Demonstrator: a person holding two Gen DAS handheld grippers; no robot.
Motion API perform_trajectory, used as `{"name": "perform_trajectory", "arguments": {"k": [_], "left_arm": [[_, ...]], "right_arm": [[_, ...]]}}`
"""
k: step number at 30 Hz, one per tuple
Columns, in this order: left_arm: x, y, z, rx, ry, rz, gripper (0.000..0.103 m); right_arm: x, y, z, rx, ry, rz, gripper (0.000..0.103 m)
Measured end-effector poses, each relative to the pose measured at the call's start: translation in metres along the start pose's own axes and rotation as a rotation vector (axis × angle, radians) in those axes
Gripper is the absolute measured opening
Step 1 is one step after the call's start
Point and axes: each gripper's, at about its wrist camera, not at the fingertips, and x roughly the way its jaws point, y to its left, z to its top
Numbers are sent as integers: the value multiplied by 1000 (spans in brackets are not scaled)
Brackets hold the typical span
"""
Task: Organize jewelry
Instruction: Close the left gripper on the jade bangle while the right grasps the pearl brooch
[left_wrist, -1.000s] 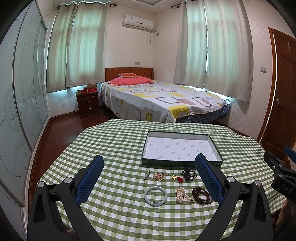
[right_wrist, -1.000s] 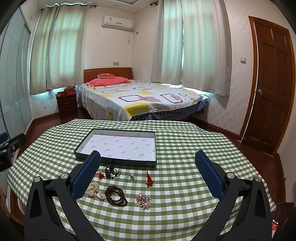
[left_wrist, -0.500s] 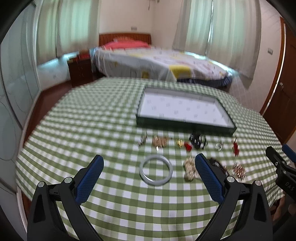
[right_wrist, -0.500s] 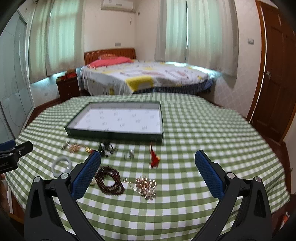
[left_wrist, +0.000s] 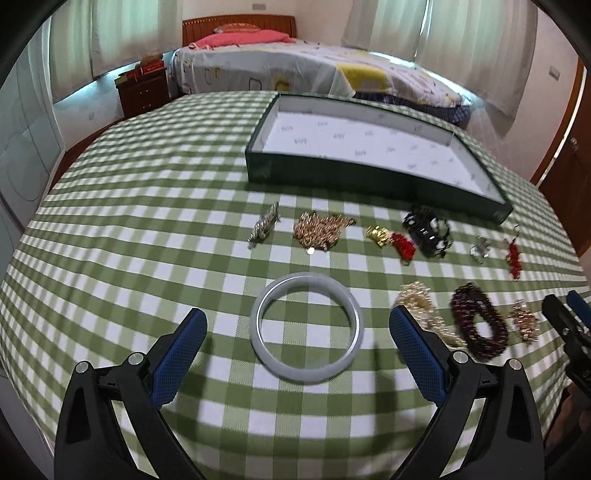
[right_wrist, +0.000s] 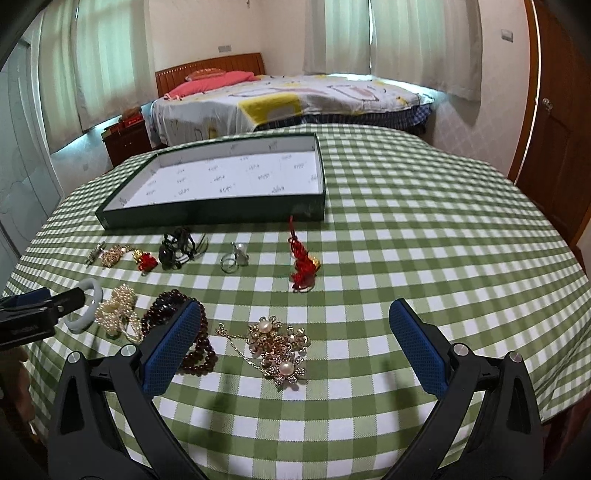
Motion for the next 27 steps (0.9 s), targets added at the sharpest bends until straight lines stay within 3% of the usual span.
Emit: {"name": "perform_trajectory", "arguments": {"k": [7, 20, 23, 26, 27], "left_arm": [[18, -3, -5, 48, 6, 60, 96], [14, -1, -11, 57, -40, 56, 94], [8, -3, -13, 76, -67, 47, 72], [7, -3, -13, 80, -70, 47, 69], [8, -2, -13, 79, -70, 47, 69]], "right_arm": [[11, -1, -3, 4, 31, 1, 99], [17, -7, -6, 15, 56, -1, 99], [18, -5, -7, 6, 60, 5, 93], [21, -3, -9, 0, 84, 26, 77], [21, -3, -10, 0, 89, 29, 76]]}}
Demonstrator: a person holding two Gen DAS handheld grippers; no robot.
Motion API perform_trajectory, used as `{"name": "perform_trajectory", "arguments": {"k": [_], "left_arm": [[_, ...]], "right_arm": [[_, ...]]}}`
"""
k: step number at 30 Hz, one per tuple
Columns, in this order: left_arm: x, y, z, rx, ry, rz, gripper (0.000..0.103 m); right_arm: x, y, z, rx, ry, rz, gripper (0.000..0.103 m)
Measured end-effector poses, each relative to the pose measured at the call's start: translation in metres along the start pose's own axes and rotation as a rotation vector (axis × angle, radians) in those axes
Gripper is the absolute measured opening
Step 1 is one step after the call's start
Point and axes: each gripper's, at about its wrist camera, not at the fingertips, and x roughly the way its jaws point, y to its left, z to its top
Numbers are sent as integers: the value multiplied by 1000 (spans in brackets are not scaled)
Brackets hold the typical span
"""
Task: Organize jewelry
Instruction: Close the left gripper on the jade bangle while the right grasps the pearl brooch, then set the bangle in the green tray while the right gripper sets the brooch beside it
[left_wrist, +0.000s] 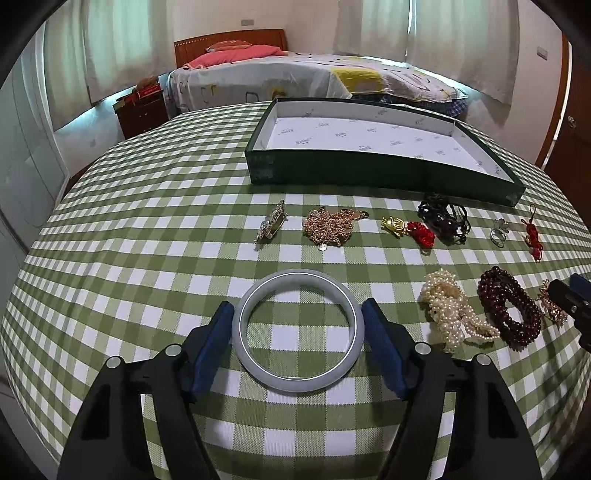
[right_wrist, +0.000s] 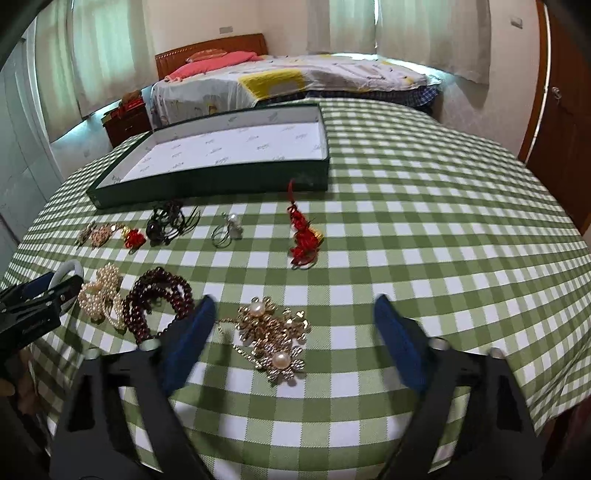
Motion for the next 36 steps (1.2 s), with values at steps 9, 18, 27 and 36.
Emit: {"name": "perform_trajectory", "arguments": {"k": [9, 18, 27, 36], "left_arm": [[1, 1, 0, -3, 4, -2, 69], [0, 2, -2, -6, 6, -3, 68], [-1, 5, -2, -17, 9, -9, 69], [-7, 5, 2, -24, -7, -12, 68]], "right_arm": [[2, 8, -7, -49, 25, 4, 63], [0, 12, -9, -86, 21, 5, 43], [-5, 6, -6, -50, 0, 19, 42], [-13, 5, 0, -43, -38, 18, 42]]}}
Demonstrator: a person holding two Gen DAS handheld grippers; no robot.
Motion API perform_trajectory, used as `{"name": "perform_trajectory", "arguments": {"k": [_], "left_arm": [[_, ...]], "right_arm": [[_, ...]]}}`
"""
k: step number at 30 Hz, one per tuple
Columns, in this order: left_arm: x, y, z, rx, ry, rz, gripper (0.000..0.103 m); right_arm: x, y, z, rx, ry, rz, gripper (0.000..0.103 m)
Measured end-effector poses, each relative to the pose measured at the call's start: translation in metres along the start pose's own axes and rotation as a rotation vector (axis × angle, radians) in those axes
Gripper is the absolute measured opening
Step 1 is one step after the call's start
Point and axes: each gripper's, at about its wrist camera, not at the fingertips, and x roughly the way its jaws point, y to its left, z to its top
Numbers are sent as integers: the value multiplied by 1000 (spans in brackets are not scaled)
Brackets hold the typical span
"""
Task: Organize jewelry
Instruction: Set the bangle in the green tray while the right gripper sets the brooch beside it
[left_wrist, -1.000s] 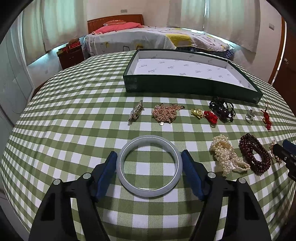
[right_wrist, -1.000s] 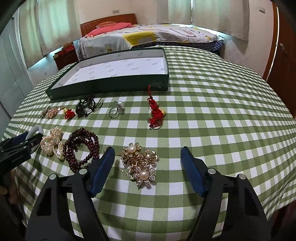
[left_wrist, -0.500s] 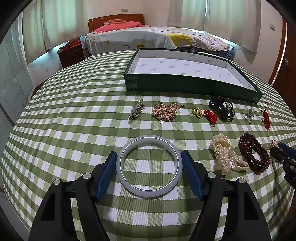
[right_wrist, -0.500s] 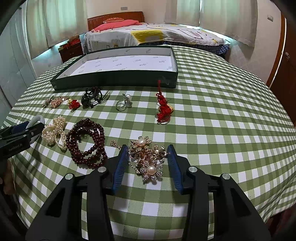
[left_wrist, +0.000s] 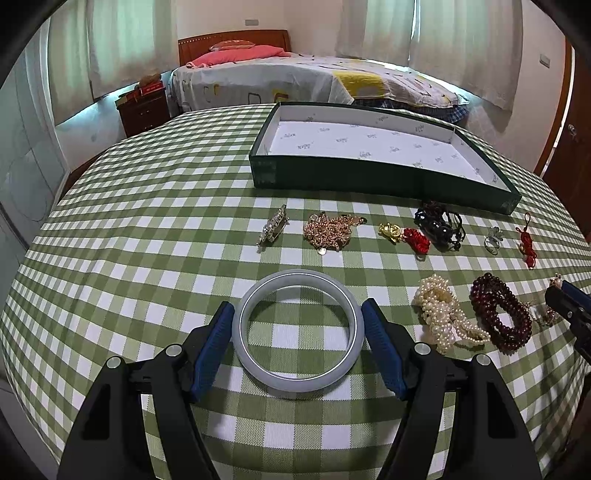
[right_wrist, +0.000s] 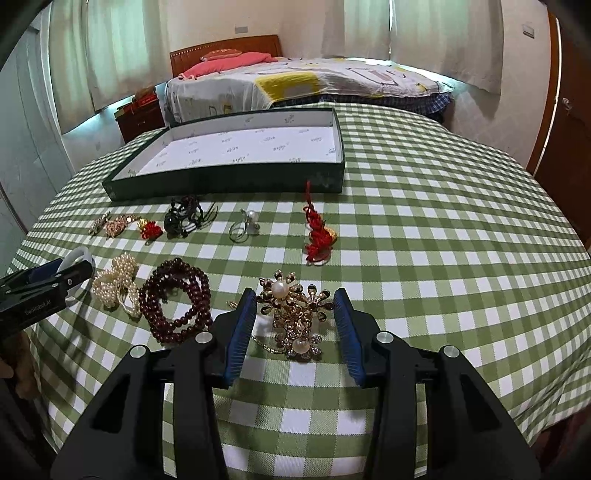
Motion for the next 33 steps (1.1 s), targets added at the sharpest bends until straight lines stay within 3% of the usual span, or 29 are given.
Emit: {"name": "perform_trajectory", "arguments": {"k": [21, 33], "left_arm": [[-13, -1, 9, 1, -41, -5, 68], [-42, -5, 41, -3, -134, -33, 68]], "right_arm": [[-19, 3, 10, -3, -75, 5, 41], [-46, 7, 47, 8, -183, 47, 41]]}}
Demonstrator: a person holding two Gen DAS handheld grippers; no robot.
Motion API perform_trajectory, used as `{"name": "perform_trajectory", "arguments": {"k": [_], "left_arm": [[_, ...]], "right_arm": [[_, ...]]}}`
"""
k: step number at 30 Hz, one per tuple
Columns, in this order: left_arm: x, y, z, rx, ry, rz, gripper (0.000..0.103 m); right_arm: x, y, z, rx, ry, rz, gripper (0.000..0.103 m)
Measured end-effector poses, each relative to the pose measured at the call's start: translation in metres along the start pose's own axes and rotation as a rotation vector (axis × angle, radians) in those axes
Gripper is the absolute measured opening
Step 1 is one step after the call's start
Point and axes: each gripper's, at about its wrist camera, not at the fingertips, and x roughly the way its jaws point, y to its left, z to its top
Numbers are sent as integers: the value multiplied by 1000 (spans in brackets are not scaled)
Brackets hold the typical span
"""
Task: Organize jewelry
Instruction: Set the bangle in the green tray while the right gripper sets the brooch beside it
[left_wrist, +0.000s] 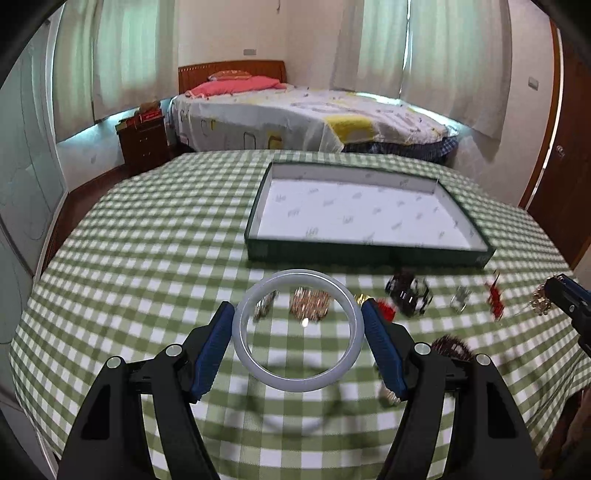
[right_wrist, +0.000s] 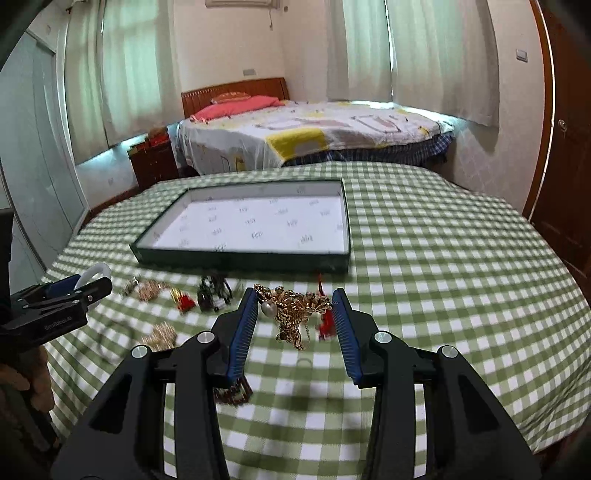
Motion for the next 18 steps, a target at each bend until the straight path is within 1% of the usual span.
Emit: {"name": "perform_trajectory", "arguments": {"k": [4, 11, 15, 18], "left_arm": [[-3, -4, 20, 6, -37, -16, 68], [6, -10, 61, 18, -100, -39, 68], [18, -16, 87, 35, -147, -40, 68], [34, -21, 106, 37, -165, -43, 68]], "right_arm": [[3, -2, 17, 17, -23, 22, 41], [16, 4, 59, -4, -91, 38, 41], [31, 7, 82, -17, -117, 46, 41], [53, 7, 98, -23, -120, 52, 41]]}}
